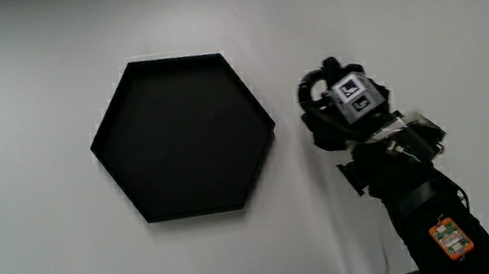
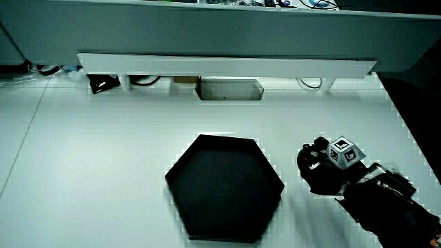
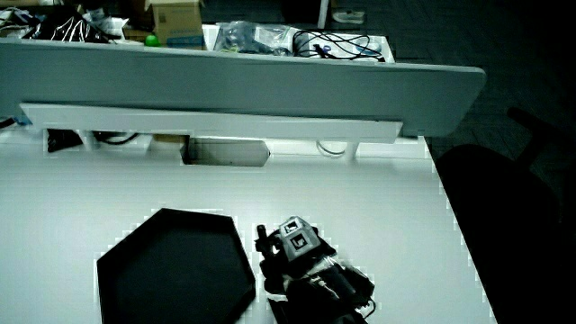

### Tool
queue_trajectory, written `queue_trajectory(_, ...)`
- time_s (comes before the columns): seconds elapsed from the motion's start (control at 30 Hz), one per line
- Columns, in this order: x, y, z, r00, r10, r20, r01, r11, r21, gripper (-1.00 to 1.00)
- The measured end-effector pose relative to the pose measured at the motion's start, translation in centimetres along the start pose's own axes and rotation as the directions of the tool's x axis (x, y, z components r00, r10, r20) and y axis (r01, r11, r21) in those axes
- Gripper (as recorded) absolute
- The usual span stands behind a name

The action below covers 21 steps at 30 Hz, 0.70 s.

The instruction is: Place black tape on desk

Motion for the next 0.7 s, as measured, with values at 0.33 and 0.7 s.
queue_trajectory(0.33, 0.5, 1.5, -8.1, 0.997, 0.003, -0.080, -0.026, 0.9564, -0.291, 0.00)
queue_trajectory(0.7, -0.9, 1.4, -11.9, 0.999, 0.013, -0.037, -0.028, 0.9087, -0.417, 0.00)
